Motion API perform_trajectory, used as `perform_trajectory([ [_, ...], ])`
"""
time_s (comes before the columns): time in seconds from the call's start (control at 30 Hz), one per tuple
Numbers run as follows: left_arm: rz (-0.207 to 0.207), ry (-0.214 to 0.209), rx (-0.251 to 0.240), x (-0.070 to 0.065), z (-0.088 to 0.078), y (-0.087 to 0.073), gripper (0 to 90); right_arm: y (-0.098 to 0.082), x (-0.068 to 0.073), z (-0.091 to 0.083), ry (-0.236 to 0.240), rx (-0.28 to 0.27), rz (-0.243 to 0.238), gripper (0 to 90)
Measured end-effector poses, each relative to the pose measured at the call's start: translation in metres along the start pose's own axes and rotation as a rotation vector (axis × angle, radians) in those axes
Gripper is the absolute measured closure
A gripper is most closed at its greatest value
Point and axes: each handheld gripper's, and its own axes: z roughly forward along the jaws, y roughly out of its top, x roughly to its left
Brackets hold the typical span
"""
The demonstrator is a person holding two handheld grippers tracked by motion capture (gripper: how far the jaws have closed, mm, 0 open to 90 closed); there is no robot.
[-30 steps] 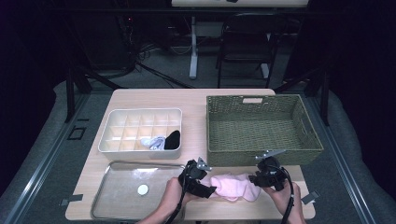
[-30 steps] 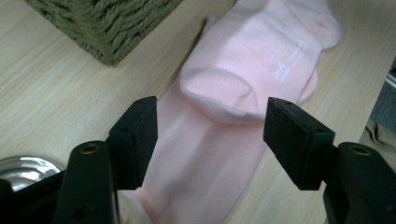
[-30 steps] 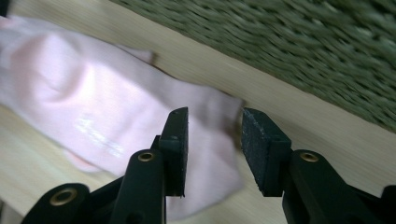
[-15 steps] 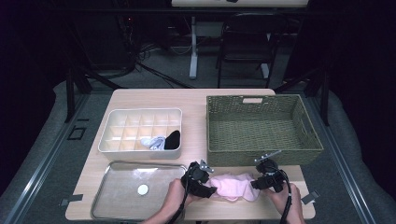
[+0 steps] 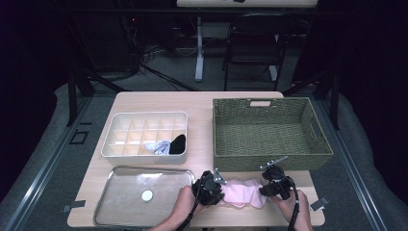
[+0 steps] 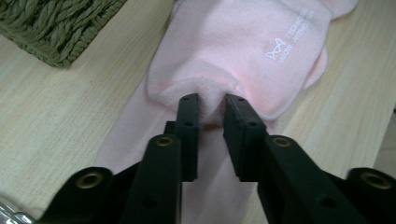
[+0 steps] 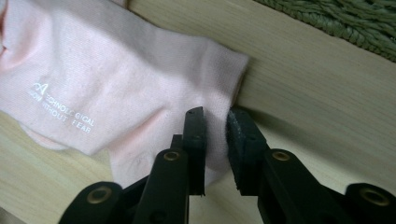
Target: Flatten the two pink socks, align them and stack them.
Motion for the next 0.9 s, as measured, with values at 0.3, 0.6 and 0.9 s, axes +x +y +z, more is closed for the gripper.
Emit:
perform_trajectory([
  [0.3, -0.002, -0.001, -0.018, 0.001, -0.002, -0.002, 87.6, 0.000, 0.006, -0.008, 0.003, -0.025, -0.014, 79.0],
  [0.6, -0.002, -0.006, -0.043, 0.004, -0.016, 0.001, 87.6, 0.001, 0.012, -0.025, 0.013, -0.061, -0.028, 80.3],
  [0.9, -0.028, -0.002, -0.088, 0.008, -0.034, -0.002, 87.9, 0.002, 0.022, -0.038, 0.049, -0.105, -0.053, 83.5],
])
